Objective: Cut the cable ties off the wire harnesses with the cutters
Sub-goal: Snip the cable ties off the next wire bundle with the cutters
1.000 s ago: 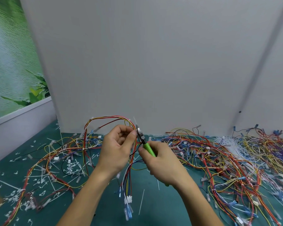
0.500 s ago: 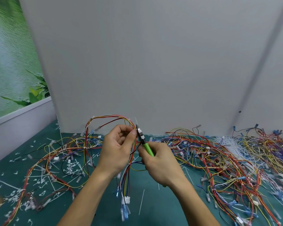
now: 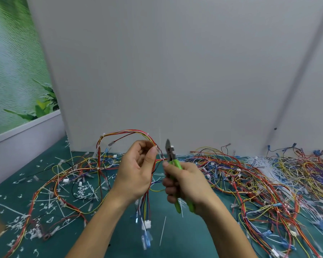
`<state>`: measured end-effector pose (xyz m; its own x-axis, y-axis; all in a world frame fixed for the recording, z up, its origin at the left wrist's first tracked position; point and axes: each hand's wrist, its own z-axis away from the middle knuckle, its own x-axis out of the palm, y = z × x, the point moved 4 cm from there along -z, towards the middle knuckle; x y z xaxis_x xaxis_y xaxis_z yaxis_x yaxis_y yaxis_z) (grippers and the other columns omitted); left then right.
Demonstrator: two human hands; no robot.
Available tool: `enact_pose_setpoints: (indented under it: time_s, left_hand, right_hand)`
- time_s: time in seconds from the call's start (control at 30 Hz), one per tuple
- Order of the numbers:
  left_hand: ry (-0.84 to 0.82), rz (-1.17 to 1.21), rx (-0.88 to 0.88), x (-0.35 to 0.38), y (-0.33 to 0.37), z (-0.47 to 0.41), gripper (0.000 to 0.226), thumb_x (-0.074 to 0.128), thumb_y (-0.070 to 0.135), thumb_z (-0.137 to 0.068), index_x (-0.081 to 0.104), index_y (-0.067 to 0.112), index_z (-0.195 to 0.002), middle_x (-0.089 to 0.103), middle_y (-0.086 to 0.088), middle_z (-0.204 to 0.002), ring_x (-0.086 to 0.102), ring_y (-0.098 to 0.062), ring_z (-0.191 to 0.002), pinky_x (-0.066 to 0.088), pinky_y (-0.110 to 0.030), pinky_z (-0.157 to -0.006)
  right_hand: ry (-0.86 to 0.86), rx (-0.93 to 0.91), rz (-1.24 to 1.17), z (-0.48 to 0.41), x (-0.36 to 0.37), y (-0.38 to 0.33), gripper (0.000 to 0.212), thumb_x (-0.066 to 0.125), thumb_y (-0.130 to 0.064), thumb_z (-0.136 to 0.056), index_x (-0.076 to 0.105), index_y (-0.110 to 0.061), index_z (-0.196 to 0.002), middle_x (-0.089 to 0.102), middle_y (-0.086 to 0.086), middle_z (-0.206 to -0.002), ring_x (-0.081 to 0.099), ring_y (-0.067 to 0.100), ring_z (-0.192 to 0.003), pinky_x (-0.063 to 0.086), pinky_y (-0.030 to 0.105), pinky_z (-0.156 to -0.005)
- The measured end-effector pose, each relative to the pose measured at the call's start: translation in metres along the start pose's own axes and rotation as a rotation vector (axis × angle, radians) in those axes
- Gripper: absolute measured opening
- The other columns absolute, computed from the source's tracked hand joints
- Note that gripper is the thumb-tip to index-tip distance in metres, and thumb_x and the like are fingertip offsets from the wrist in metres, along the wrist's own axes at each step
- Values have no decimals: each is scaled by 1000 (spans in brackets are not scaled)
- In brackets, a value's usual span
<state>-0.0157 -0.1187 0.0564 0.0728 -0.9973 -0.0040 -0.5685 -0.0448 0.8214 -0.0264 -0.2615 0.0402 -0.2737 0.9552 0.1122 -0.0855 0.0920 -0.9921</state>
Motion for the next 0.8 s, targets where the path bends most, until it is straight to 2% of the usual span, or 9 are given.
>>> enact_pose_setpoints:
  time_s: [0.1, 0.2, 0.3, 0.4, 0.47, 0.53, 0.57, 0.67, 0.8]
  left_hand:
    - [-12, -6, 5, 3, 5, 3, 18, 60, 32, -96, 61, 16, -104, 68, -5, -93, 66, -10, -84, 54, -19, -78]
    - [-13, 6, -24, 6, 5, 4, 20, 60, 33, -94, 62, 16, -105, 70, -1, -94, 67, -7, -86, 53, -18, -80]
    - [-25, 35, -61, 7, 4, 4, 20, 59, 28, -96, 62, 11, -107, 68, -3, -86, 62, -5, -76, 51, -16, -71]
    - [-26, 62, -116, 5, 0, 3, 14, 55, 17, -102, 63, 8, -108, 67, 8, -80, 57, -3, -70, 47, -15, -67]
    - [-26, 82, -148, 3, -3, 3, 15, 52, 17, -104, 63, 7, -108, 67, 5, -83, 57, -10, -77, 47, -22, -73]
    - [-43, 116, -176, 4, -4, 3, 16, 51, 20, -105, 63, 9, -103, 62, 0, -82, 50, -20, -78, 42, -33, -75]
    - [-57, 140, -185, 4, -4, 3, 17, 52, 22, -104, 63, 10, -100, 59, 0, -81, 48, -21, -76, 41, -35, -73]
    - [-91, 241, -219, 5, -5, 1, 18, 52, 30, -95, 63, 16, -93, 56, 2, -79, 51, -12, -71, 43, -26, -66]
    - [-145, 320, -271, 7, -8, 1, 18, 54, 31, -95, 67, 21, -87, 54, 1, -79, 49, -14, -70, 38, -30, -59]
  right_hand:
    - [32, 10, -78, -1, -16, -7, 31, 60, -25, -103, 48, -13, -76, 41, 0, -55, 34, 14, -43, 34, 23, -42]
    - [41, -64, -90, 0, -23, -13, 32, 61, -25, -103, 50, -12, -75, 43, 0, -56, 37, 15, -44, 37, 25, -43]
    - [56, -178, -88, 2, -26, -21, 33, 60, -24, -103, 51, -12, -73, 43, -1, -56, 40, 15, -45, 41, 27, -44]
    - [88, -259, -28, 8, -31, -30, 35, 62, -23, -102, 55, -13, -69, 47, 3, -60, 44, 18, -48, 44, 30, -46]
    - [117, -295, 29, 12, -34, -35, 34, 65, -22, -100, 61, -14, -67, 53, 8, -64, 48, 20, -52, 46, 32, -47]
    - [132, -323, 64, 17, -36, -40, 31, 66, -21, -99, 65, -13, -70, 60, 10, -68, 52, 21, -54, 48, 32, -47]
    - [132, -331, 64, 19, -37, -42, 27, 66, -21, -99, 67, -11, -74, 63, 10, -70, 54, 21, -54, 49, 31, -47]
    - [121, -336, 26, 24, -40, -48, 21, 66, -21, -98, 69, -5, -84, 71, 14, -79, 59, 21, -55, 53, 32, -48]
    - [95, -352, -11, 30, -43, -54, 20, 75, -31, -91, 75, -14, -80, 75, 18, -91, 64, 24, -60, 57, 35, -53]
